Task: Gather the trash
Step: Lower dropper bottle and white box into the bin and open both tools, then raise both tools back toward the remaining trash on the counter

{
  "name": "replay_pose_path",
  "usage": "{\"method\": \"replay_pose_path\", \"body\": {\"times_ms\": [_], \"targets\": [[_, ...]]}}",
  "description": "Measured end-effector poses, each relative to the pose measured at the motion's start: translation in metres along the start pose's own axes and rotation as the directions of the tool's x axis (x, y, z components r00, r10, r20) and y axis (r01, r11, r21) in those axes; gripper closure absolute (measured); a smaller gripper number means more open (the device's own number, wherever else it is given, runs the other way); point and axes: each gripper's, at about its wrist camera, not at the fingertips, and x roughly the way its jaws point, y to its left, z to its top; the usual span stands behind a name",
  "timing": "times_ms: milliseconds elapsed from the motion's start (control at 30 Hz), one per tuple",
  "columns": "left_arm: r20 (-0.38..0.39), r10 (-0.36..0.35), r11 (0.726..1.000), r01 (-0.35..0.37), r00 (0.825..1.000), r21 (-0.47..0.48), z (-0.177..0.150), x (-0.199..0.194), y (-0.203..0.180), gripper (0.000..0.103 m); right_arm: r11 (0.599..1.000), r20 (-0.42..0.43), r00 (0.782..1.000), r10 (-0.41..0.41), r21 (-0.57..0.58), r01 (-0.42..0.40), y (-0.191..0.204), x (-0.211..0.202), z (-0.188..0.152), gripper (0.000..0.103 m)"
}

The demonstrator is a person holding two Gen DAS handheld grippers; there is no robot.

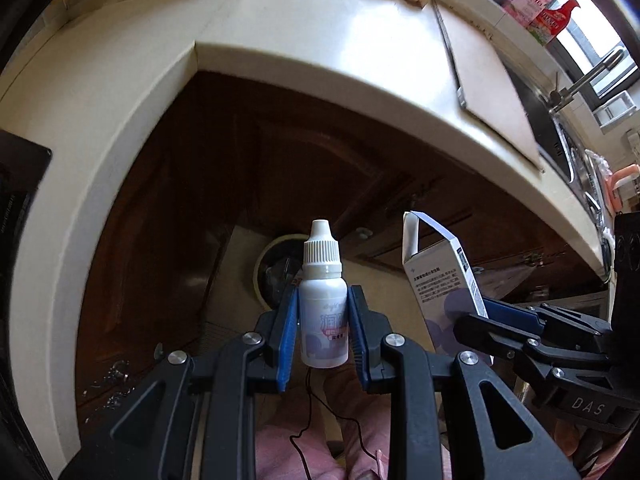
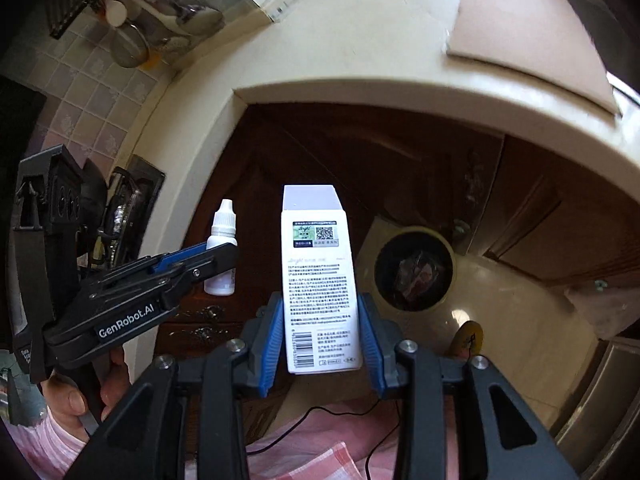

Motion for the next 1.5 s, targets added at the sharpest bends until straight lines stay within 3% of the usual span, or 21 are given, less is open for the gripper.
{"method": "replay_pose_path", "body": {"times_ms": [267, 467, 500, 567, 633, 667, 833, 1167, 1267, 1500], "targets": [[-0.093, 0.047, 0.999, -0.048, 0.995, -0.009, -0.018, 0.183, 0.035, 0.080, 0.988, -0.135, 0.990, -0.039, 0.140, 0.058, -0.096, 0.165, -0.004, 0.066], [-0.147, 0.069, 0.997, -0.065, 0.987, 0.033, -0.025, 0.316, 0.060, 0.079, 0.986, -0.204, 0.974, -0.101, 0.113, 0.125, -0.155, 0.295, -0.002, 0.065], [-0.152, 0.066, 0.997, -0.061, 0.986, 0.037, -0.025, 0.332, 0.060, 0.075, 0.985, -0.209, 0.971, -0.117, 0.098, 0.140, -0.163, 0.314, 0.000, 0.064], [-0.162, 0.076, 0.996, -0.069, 0.984, 0.051, -0.028, 0.365, 0.069, 0.058, 0.981, -0.219, 0.963, -0.156, 0.080, 0.177, -0.179, 0.349, 0.006, 0.062], [-0.163, 0.097, 0.995, -0.089, 0.982, 0.056, -0.028, 0.387, 0.076, 0.030, 0.969, -0.241, 0.944, -0.224, 0.047, 0.242, -0.194, 0.380, 0.007, 0.056], [-0.165, 0.101, 0.994, -0.094, 0.981, 0.050, -0.029, 0.396, 0.081, 0.026, 0.964, -0.250, 0.936, -0.248, 0.032, 0.264, -0.202, 0.391, 0.006, 0.052], [-0.158, 0.137, 0.990, -0.129, 0.978, 0.057, -0.037, 0.406, 0.089, 0.026, 0.968, -0.246, 0.943, -0.225, 0.057, 0.246, -0.219, 0.406, 0.002, 0.047], [-0.094, 0.167, 0.983, -0.159, 0.981, 0.088, -0.026, 0.363, 0.082, 0.026, 0.973, -0.195, 0.960, -0.201, 0.074, 0.219, -0.200, 0.357, -0.001, 0.047], [-0.119, 0.161, 0.985, -0.151, 0.980, 0.085, -0.021, 0.343, 0.076, 0.026, 0.971, -0.180, 0.962, -0.207, 0.086, 0.225, -0.190, 0.335, -0.002, 0.047], [-0.067, 0.167, 0.980, -0.158, 0.984, 0.118, -0.015, 0.253, 0.048, 0.026, 0.974, -0.112, 0.975, -0.194, 0.099, 0.205, -0.151, 0.256, 0.002, 0.047]]}}
